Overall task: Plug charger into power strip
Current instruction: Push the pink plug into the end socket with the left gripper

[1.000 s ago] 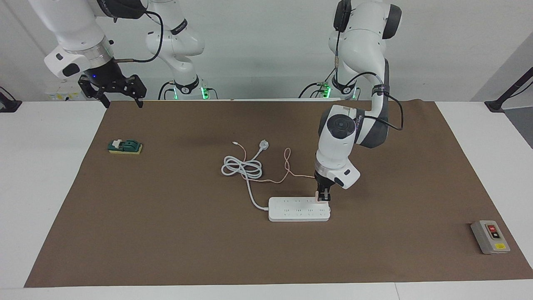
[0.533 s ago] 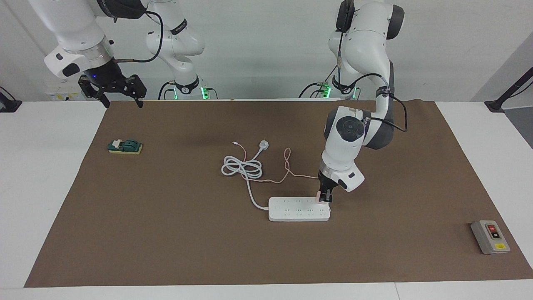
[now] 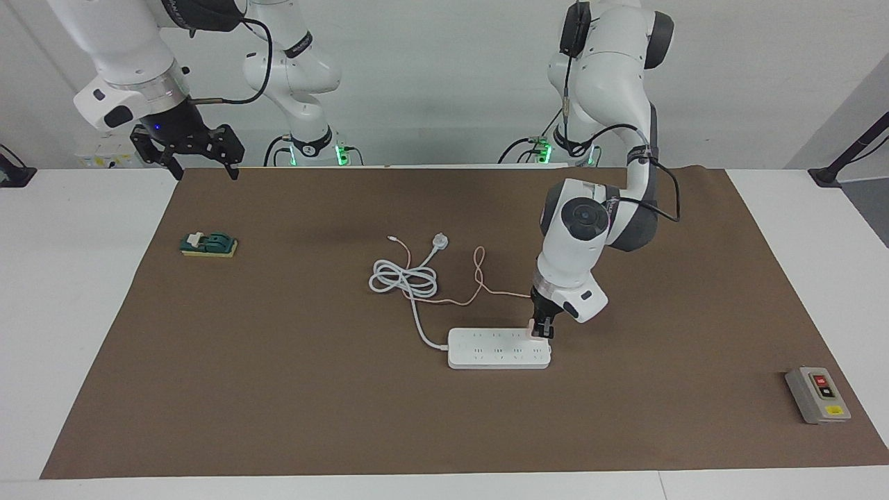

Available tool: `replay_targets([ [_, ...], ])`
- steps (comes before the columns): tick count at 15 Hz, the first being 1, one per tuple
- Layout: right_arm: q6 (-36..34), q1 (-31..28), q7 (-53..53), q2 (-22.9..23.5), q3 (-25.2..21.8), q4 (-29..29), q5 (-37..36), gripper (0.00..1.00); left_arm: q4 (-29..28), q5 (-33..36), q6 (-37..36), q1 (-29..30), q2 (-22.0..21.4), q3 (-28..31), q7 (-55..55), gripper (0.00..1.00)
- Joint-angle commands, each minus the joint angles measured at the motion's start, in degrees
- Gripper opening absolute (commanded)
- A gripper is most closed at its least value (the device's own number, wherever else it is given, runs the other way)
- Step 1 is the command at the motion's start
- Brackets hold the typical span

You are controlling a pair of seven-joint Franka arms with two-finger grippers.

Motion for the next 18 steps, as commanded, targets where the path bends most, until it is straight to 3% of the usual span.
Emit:
replay_targets([
  [1, 0.16, -0.79, -0.94, -1.09, 0.64, -1.07, -0.88, 1.0, 2.98, 0.73, -3.76, 0.63, 4.7, 0.38, 3.8, 0.0],
  [13, 0.16, -0.44, -0.94, -1.09, 0.64, -0.98, -0.88, 1.0, -2.28, 1.08, 3.18, -1.31, 4.53, 0.56, 3.53, 0.0],
  [18, 0.16, -0.26, -0.86, -1.09, 0.73, -0.98, -0.88, 1.0, -1.15, 1.43, 2.57, -1.4, 4.53, 0.64, 3.97, 0.0],
])
